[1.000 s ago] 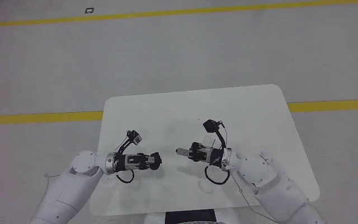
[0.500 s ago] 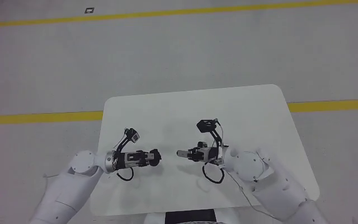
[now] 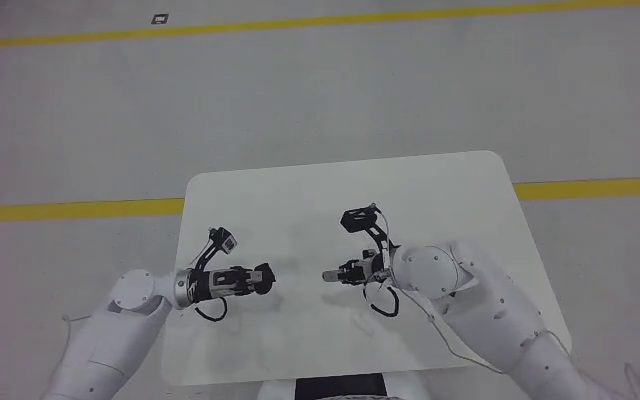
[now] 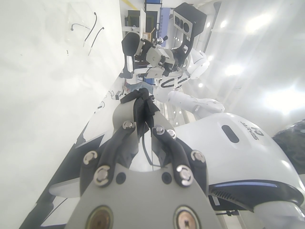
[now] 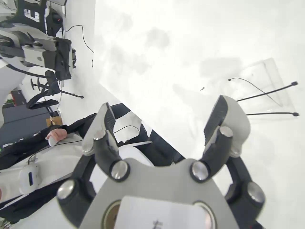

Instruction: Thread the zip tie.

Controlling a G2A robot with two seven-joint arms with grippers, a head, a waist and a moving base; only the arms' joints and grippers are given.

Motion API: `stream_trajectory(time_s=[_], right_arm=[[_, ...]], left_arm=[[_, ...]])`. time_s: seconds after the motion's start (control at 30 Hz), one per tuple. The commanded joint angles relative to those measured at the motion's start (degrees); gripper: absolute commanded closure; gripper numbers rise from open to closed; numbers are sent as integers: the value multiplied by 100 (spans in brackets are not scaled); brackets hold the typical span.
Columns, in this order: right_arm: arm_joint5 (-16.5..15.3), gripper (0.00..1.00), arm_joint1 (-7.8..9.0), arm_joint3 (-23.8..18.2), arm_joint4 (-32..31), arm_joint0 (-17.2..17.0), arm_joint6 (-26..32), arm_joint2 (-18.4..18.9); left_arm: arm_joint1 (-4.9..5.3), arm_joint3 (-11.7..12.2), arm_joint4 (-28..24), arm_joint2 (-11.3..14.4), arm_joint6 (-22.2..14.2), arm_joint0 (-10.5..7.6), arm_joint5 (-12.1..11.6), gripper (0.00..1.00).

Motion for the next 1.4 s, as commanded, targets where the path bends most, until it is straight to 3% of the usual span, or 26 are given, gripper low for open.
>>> stream_trajectory(time_s=[0.0,0.13,0.27,0.53,0.77,0.93,1.1,1.27,1.37], right_arm=[[0,0,0,0,0,0,1,0],[0,0,-2,48,-27,-53,-171,1],[0,0,-23,137,-452,-222,-218,49],[0,0,-307,237,-742,-839,-429,546],[0,0,-307,237,-742,-839,-429,546],[0,0,-346,502,-847,-858,-625,587],[0,0,-582,782,-848,-988,-945,828],[0,0,-848,776,-721,-1170,-1003,1042],[0,0,-848,776,-721,-1170,-1003,1042]], left_arm=[[3,-6,-13,-20,-24,28,0,100],[3,-6,-13,-20,-24,28,0,100],[3,-6,-13,-20,-24,28,0,100],[3,-6,-13,-20,-24,28,0,100],[3,-6,-13,-20,-24,28,0,100],[3,-6,-13,-20,-24,28,0,100],[3,-6,-13,-20,-24,28,0,100],[3,-6,-13,-20,-24,28,0,100],[3,-6,-13,-20,-24,28,0,100]])
